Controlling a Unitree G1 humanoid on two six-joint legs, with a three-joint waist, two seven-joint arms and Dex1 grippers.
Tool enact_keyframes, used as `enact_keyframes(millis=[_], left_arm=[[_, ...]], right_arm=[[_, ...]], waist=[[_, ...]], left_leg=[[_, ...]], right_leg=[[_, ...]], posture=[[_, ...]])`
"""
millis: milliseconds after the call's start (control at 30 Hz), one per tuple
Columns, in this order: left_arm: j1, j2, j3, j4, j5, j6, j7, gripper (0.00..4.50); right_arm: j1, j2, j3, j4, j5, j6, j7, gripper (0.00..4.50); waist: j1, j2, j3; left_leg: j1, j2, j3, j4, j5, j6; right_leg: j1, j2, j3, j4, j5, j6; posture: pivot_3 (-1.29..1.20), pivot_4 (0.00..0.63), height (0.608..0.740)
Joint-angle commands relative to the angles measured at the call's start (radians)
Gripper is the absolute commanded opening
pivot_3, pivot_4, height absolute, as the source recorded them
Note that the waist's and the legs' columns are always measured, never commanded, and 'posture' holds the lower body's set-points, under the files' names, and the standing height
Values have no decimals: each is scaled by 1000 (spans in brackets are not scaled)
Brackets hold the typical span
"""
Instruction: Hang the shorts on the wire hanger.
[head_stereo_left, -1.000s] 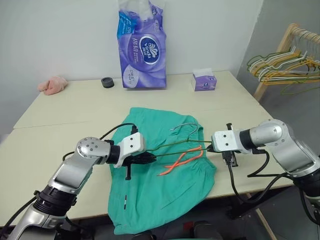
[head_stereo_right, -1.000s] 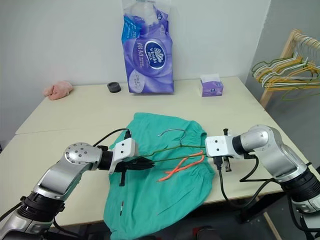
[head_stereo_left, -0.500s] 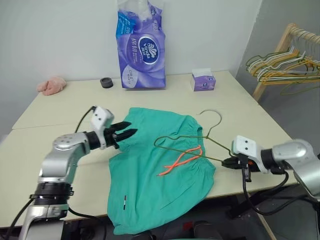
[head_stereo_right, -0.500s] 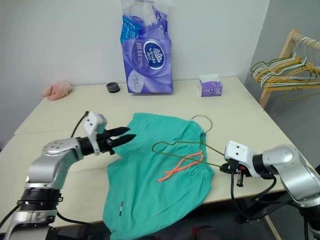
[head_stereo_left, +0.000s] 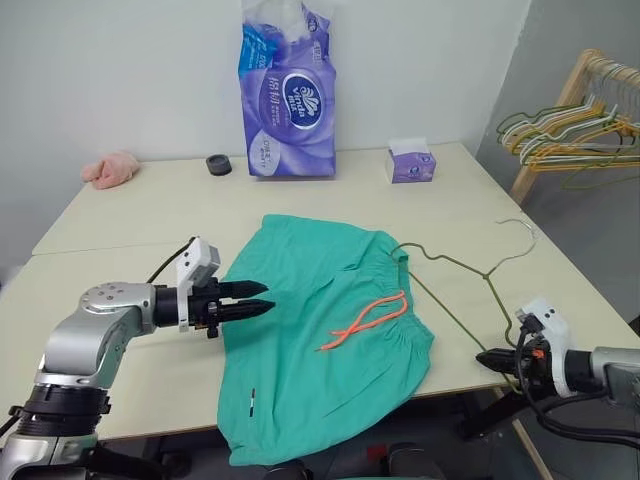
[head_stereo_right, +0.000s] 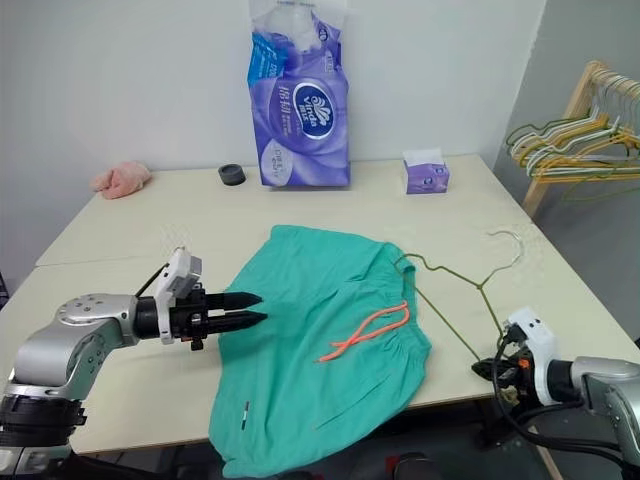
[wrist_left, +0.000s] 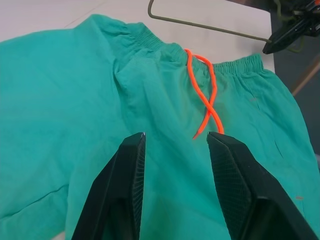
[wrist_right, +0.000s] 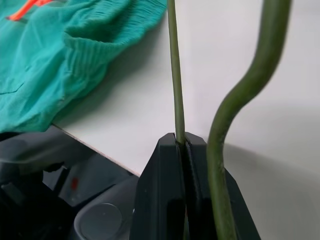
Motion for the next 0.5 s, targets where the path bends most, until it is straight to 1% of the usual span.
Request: enact_keyframes(millis=[33,233,300,433,500], left_arm=[[-45,7,10,28,22,-31,24,2048],[-45,10,7,27,30,-35,25,2048],[-44,10,8,24,32,-34,27,2048],[-39,9,9,16,36,-34,36,2048],[-39,8,10,15,35,-33,41,2048]], right_arm=[[-10,5,-31,26,45,68,-43,0],[8,-35,17,20,87,85,-53,0],[0,-35,28,23,99,90,-62,0],[-25,-79,82,35,120,66,-36,0],[-49,-84,102,59,130,66,-36,0]], waist=[[0,0,0],[-3,0,0],[-3,0,0],[-3,0,0],[-4,0,0]], left_leg=[[0,0,0,0,0,0],[0,0,1,0,0,0],[0,0,1,0,0,0],[0,1,1,0,0,0],[0,1,1,0,0,0]], right_leg=[[0,0,0,0,0,0],[0,0,1,0,0,0],[0,0,1,0,0,0],[0,0,1,0,0,0],[0,0,1,0,0,0]], posture=[[-186,0,740],[-179,0,740],[-179,0,740],[-176,0,740],[-179,0,740]])
